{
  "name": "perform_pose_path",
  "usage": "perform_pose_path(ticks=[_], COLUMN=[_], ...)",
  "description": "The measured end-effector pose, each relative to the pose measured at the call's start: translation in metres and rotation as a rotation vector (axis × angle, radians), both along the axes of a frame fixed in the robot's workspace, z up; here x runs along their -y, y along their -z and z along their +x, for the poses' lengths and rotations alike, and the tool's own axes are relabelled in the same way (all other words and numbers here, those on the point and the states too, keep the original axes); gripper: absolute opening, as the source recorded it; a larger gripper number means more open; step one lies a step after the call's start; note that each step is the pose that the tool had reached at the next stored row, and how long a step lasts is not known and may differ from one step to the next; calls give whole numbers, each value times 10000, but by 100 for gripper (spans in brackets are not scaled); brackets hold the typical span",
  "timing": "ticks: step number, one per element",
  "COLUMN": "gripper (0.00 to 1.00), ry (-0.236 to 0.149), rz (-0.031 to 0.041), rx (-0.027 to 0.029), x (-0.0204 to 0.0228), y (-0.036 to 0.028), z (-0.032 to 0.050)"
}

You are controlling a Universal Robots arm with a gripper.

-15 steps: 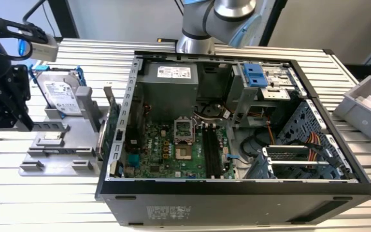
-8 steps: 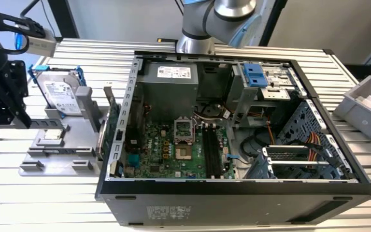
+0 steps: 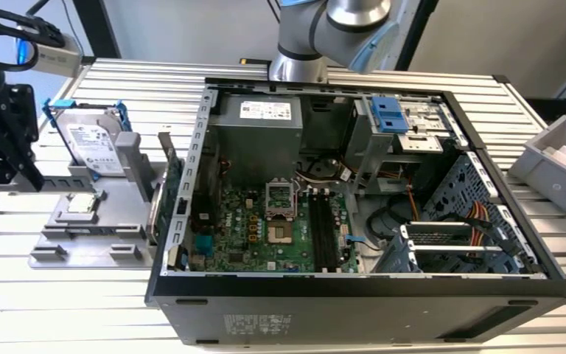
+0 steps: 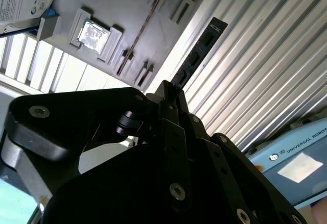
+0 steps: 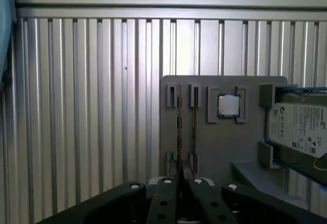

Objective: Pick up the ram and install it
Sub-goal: 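Pick up the ram and move it above insertion slot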

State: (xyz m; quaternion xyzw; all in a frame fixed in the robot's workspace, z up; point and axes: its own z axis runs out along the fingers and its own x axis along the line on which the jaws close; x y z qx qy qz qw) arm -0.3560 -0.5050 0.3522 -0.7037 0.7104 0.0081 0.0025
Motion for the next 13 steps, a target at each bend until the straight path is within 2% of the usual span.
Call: perform_pose_path(ticks=[13], gripper=[0], ry=[0], rz=[-21], rx=[0], x=[0], y=[-142], z=[0])
